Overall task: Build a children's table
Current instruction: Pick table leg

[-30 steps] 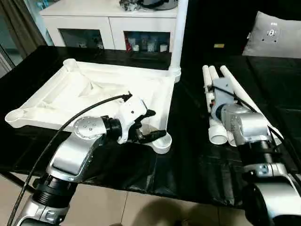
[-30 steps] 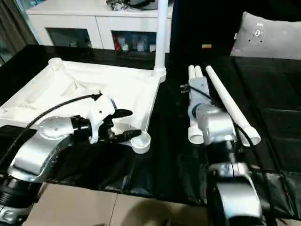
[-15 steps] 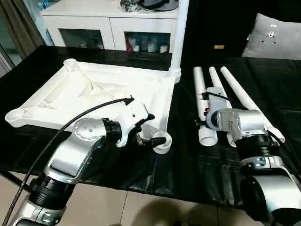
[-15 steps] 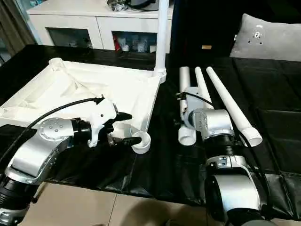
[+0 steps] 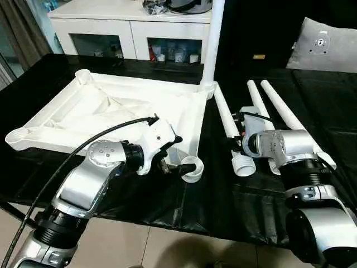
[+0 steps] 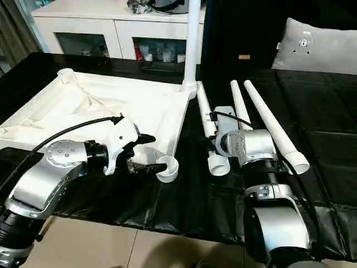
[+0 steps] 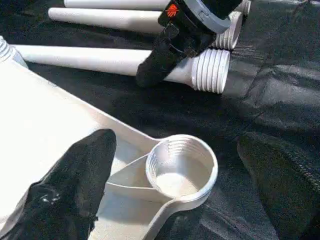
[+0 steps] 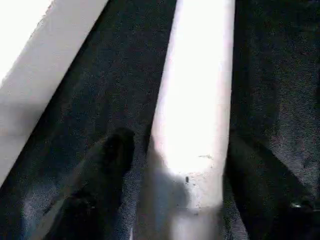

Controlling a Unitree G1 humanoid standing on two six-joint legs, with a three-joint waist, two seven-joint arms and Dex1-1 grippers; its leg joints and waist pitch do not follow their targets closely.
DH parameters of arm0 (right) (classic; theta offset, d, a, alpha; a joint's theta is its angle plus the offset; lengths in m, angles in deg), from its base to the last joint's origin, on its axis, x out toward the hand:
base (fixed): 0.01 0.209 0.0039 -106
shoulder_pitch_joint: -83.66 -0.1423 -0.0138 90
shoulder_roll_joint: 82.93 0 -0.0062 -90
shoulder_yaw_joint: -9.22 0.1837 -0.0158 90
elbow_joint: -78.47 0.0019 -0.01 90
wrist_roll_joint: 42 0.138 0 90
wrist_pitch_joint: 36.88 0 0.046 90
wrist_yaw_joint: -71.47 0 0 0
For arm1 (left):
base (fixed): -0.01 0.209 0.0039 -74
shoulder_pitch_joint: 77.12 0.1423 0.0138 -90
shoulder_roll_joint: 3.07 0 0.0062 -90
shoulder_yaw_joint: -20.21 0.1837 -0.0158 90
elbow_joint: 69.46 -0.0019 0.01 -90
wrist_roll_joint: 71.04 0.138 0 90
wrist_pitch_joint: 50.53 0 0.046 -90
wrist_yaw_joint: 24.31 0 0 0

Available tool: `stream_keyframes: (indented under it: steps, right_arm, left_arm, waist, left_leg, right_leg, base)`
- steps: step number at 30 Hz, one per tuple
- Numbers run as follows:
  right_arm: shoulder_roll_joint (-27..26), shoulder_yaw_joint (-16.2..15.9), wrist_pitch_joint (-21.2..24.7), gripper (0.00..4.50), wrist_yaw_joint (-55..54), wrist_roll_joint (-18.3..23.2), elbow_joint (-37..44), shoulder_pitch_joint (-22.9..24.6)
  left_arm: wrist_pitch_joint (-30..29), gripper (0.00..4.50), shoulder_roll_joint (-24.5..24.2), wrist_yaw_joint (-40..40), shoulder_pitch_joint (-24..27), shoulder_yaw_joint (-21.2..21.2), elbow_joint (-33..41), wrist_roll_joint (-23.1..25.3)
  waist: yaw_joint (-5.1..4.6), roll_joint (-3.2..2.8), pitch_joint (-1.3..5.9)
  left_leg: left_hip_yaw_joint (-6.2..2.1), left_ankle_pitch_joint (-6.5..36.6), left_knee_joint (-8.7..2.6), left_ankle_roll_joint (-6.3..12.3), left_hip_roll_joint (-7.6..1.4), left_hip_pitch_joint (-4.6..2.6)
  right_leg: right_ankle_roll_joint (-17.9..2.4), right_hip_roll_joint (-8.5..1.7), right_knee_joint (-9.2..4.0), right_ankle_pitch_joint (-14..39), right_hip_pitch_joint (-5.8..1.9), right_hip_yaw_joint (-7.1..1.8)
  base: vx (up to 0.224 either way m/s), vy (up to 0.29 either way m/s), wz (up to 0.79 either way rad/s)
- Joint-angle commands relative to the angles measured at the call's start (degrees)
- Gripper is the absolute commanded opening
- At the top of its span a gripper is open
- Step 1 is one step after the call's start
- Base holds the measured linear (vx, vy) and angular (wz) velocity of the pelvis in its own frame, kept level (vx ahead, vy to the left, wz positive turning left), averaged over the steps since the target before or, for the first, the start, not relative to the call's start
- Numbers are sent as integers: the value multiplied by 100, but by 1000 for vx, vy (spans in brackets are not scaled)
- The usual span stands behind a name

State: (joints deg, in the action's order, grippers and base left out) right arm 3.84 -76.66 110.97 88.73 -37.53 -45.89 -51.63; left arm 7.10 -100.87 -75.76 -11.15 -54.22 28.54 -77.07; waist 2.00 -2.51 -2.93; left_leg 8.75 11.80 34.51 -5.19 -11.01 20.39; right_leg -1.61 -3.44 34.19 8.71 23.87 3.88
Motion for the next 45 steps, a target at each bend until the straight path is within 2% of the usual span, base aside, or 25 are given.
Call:
stream_keyframes:
  steps: [1, 6, 8, 14, 18, 19, 20, 22, 23, 24, 25, 26, 27, 28, 29, 30, 31, 32, 33, 34, 40, 41, 42, 44, 45]
  right_arm:
    - [-10, -56, 124, 274, 30, 78, -39, 95]
    - [-7, -57, 125, 250, 51, 89, -61, 71]
    - [-7, -61, 140, 216, 66, 81, -42, 76]
    - [2, -46, 176, 200, 76, 127, 92, 175]
    - [-20, 60, -19, 197, 55, 185, 244, 287]
    - [-76, 310, -140, 196, -27, 312, 457, 426]
    - [-76, 310, -140, 196, -27, 312, 457, 426]
    - [-171, 605, -65, 193, -119, 484, 738, 581]
    - [-205, 676, -106, 193, -157, 522, 850, 643]
    - [-212, 687, -118, 193, -163, 529, 871, 655]
    - [-228, 708, -169, 192, -166, 545, 929, 688]
    - [-234, 716, -187, 191, -168, 551, 951, 700]
    - [-277, 765, -494, 190, -206, 563, 1209, 857]
    - [-297, 789, -563, 190, -228, 570, 1277, 896]
    - [-374, 890, -949, 190, -321, 594, 1459, 989]
    - [-487, 1063, -1248, 190, -444, 672, 1666, 1050]
    - [-579, 1269, -1222, 189, -536, 802, 1844, 1051]
    - [-648, 1428, -1265, 189, -540, 940, 1984, 1046]
    - [-697, 1545, -1314, 188, -434, 1101, 2112, 1058]
    - [-712, 1587, -1482, 188, -221, 1246, 2183, 1089]
    - [-883, 2076, -1911, 187, 422, 2079, 2428, 1160]
    - [-943, 2155, -1982, 187, 742, 2415, 2604, 1205]
    - [-976, 2200, -1973, 187, 794, 2528, 2669, 1213]
    - [-1017, 2225, -1835, 187, 1133, 2900, 2978, 1309]
    - [-1008, 2188, -1702, 187, 1298, 3067, 3112, 1367]
  left_arm:
    - [-29, 441, -31, 45, -58, 37, 59, -1]
    - [-19, 441, -41, 62, -65, 61, 0, 26]
    - [-22, 441, -45, 66, -62, 67, -2, 26]
    - [-31, 441, -52, 91, -66, 110, -2, 11]
    - [-24, 441, -69, 95, -65, 113, -6, 11]
    - [-12, 441, -85, 98, -63, 108, -18, 17]
    - [-12, 441, -85, 98, -63, 108, -18, 17]
    - [-8, 441, -88, 121, -50, 69, -35, 7]
    - [-4, 441, -92, 126, -40, 57, -40, 2]
    - [-3, 441, -94, 127, -38, 55, -41, 1]
    - [0, 441, -99, 128, -34, 53, -44, -1]
    - [2, 441, -101, 128, -32, 52, -45, -2]
    - [29, 441, -88, 144, -23, 30, -50, -20]
    - [35, 441, -85, 148, -21, 23, -51, -26]
    - [42, 441, -54, 167, -39, -9, -56, -56]
    - [63, 441, -2, 211, -74, -67, -72, -96]
    - [102, 441, 92, 320, -139, -158, -125, -123]
    - [121, 441, 191, 440, -209, -251, -190, -146]
    - [139, 441, 300, 590, -294, -346, -275, -161]
    - [151, 441, 399, 733, -379, -424, -359, -162]
    - [95, 445, 1167, 1702, -1050, -1206, -907, -515]
    - [87, 448, 1386, 1909, -1247, -1465, -991, -737]
    - [45, 450, 1466, 1968, -1306, -1562, -1006, -836]
    - [-126, 450, 1755, 2158, -1534, -1904, -1035, -1222]
    - [-216, 450, 1860, 2197, -1617, -2017, -1039, -1376]
  waist:
    - [24, 71, 397]
    - [20, 88, 395]
    - [16, 82, 397]
    - [14, 85, 399]
    - [22, 84, 393]
    - [19, 117, 395]
    - [25, 106, 395]
    - [13, 82, 388]
    - [13, 97, 384]
    - [18, 49, 384]
    - [9, 73, 380]
    - [18, 63, 379]
    - [19, 27, 383]
    - [18, 44, 393]
    - [23, 30, 402]
    - [25, 30, 397]
    - [24, -21, 396]
    - [26, -9, 422]
    - [18, 6, 411]
    - [28, -33, 416]
    - [62, 8, 418]
    - [71, 20, 427]
    - [91, 19, 438]
    - [107, 82, 444]
    - [117, 74, 445]
  left_leg:
    - [47, 515, -351, 101, -76, 26]
    - [49, 517, -349, 93, -74, 32]
    - [48, 503, -348, 95, -72, 35]
    - [51, 486, -343, 106, -67, 34]
    - [52, 517, -345, 103, -70, 30]
    - [54, 495, -352, 110, -72, 34]
    - [47, 509, -356, 109, -71, 30]
    - [51, 609, -358, 89, -69, 17]
    - [55, 653, -362, 82, -63, 12]
    - [41, 681, -367, 62, -67, 3]
    - [47, 722, -369, 54, -66, 1]
    - [46, 737, -372, 43, -65, -1]
    - [37, 740, -372, 27, -66, -2]
    - [42, 711, -369, 21, -64, 5]
    - [32, 673, -374, 23, -65, 5]
    - [39, 666, -375, 29, -76, 10]
    - [46, 702, -368, 9, -68, 2]
    - [34, 626, -365, 20, -60, 0]
    - [46, 591, -362, 69, -49, 9]
    - [40, 617, -359, 89, -45, 7]
    - [48, 546, -340, 259, -41, 41]
    - [63, 524, -324, 294, -23, 47]
    - [55, 499, -316, 325, -32, 46]
    - [45, 302, -315, 462, -42, 79]
    - [47, 268, -311, 497, -38, 86]
  right_leg:
    - [-974, -347, -359, 1591, -388, -229]
    - [-949, -347, -363, 1655, -388, -227]
    - [-942, -345, -363, 1646, -390, -226]
    - [-951, -343, -361, 1597, -391, -226]
    - [-894, -343, -374, 1686, -386, -228]
    - [-868, -342, -372, 1667, -391, -232]
    - [-864, -343, -369, 1692, -393, -227]
    - [-843, -340, -387, 1811, -377, -226]
    - [-803, -332, -411, 1903, -375, -223]
    - [-808, -340, -399, 1940, -372, -219]
    - [-786, -331, -422, 1989, -364, -217]
    - [-770, -329, -428, 2008, -364, -215]
    - [-776, -332, -414, 1994, -364, -215]
    - [-753, -330, -416, 1887, -372, -219]
    - [-787, -329, -400, 1816, -380, -216]
    - [-794, -339, -409, 1778, -366, -223]
    - [-798, -339, -413, 1771, -354, -226]
    - [-827, -325, -382, 1617, -386, -221]
    - [-872, -299, -385, 1459, -381, -226]
    - [-890, -302, -378, 1440, -389, -219]
    - [-896, -315, -422, 1542, -407, -200]
    - [-903, -314, -426, 1548, -420, -195]
    - [-923, -323, -426, 1505, -420, -195]
    - [-971, -324, -394, 1301, -436, -186]
    - [-979, -322, -394, 1295, -441, -183]
  base:
    - [0, 0, 0]
    - [0, 0, 0]
    - [0, 0, 0]
    - [0, 0, 0]
    - [0, 0, 0]
    - [0, 0, 0]
    - [0, 0, 0]
    - [0, 0, 0]
    - [0, 0, 0]
    - [0, 0, 0]
    - [0, 0, 0]
    - [0, 0, 0]
    - [0, 0, 0]
    - [0, 0, 0]
    - [0, 0, 0]
    - [0, 0, 0]
    - [0, 0, 0]
    - [0, 0, 0]
    - [0, 0, 0]
    - [0, 0, 0]
    - [0, 0, 0]
    - [0, 0, 0]
    - [0, 0, 0]
    - [0, 0, 0]
    - [0, 0, 0]
